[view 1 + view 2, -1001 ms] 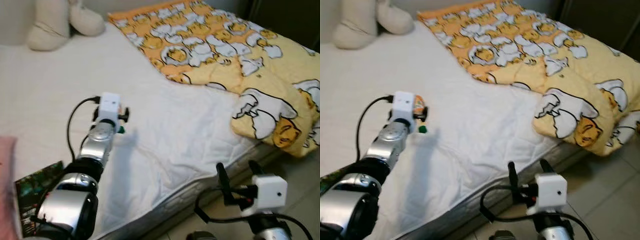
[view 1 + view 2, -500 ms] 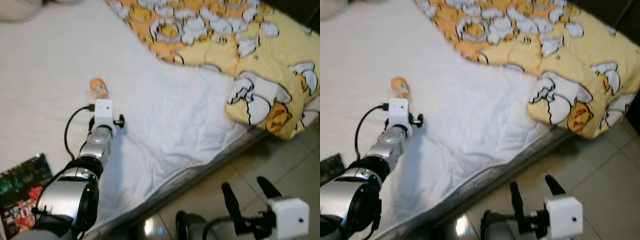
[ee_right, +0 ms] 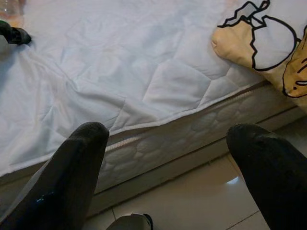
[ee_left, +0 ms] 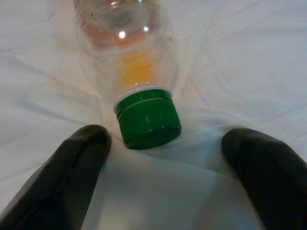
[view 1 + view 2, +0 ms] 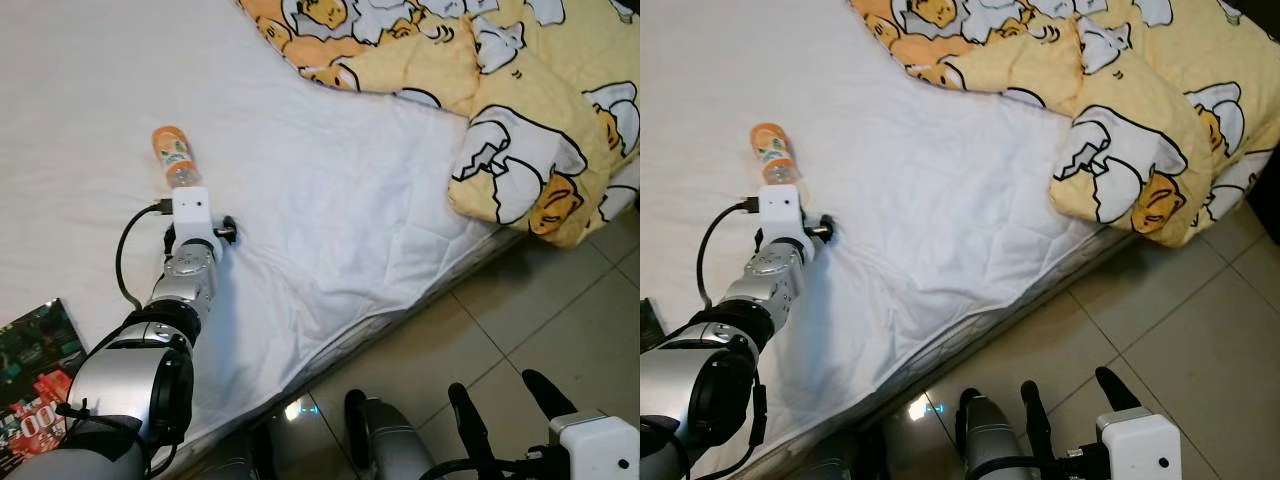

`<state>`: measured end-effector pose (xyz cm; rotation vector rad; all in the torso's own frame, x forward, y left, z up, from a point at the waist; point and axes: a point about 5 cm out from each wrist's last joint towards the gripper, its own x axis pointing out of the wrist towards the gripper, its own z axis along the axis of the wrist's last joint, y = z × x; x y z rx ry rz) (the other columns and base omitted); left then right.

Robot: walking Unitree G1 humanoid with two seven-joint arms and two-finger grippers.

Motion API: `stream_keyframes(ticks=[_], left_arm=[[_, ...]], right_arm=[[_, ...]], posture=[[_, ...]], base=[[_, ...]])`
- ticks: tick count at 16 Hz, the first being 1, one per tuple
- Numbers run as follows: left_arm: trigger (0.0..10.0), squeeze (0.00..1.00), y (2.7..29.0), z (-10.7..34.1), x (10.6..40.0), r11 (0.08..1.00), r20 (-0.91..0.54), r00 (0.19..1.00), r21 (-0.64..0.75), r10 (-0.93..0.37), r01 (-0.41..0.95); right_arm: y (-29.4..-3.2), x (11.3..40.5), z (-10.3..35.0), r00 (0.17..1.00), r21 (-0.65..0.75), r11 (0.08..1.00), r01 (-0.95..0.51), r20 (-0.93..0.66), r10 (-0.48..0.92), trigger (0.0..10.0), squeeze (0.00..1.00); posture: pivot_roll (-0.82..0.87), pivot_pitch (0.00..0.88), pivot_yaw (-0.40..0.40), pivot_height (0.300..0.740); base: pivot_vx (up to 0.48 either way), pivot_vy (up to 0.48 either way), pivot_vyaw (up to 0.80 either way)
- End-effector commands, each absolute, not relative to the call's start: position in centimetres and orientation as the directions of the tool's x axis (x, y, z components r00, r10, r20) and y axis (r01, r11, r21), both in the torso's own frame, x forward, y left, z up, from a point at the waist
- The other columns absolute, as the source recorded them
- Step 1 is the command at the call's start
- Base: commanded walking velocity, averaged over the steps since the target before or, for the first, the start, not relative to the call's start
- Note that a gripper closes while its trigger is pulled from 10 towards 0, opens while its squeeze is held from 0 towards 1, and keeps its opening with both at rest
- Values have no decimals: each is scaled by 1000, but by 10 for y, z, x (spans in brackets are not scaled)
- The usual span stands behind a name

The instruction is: Clean up the room

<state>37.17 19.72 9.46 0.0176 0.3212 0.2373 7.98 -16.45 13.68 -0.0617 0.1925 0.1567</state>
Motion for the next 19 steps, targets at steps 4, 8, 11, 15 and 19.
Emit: stream_keyframes(ticks=[4, 8, 11, 15, 19], left_arm=[[10000, 0, 205, 92, 370, 950, -346, 892, -4, 291, -311], [0, 0, 211, 94, 370, 925, -347, 877, -63, 332, -375], [0, 0, 213, 100, 372, 916, -324, 879, -82, 349, -394], [0, 0, 215, 101, 372, 878, -336, 865, -173, 373, -446], [0, 0, 210, 97, 371, 883, -360, 863, -174, 355, -437]], right_arm=[[-166, 77, 137, 965, -42, 987, -155, -222, 142, 10000, 0], [-167, 79, 136, 963, -41, 986, -160, -226, 147, 10000, 0], [-167, 80, 135, 963, -42, 986, -161, -227, 148, 10000, 0], [-166, 81, 133, 961, -39, 985, -168, -230, 155, 10000, 0], [-166, 82, 132, 960, -41, 984, -172, -232, 158, 10000, 0]], posture=[[-493, 295, -9, 740], [-491, 292, -13, 740], [-490, 290, -12, 740], [-487, 286, -12, 740], [-487, 283, -14, 740]], base=[[0, 0, 0], [0, 0, 0], [0, 0, 0], [0, 0, 0], [0, 0, 0]])
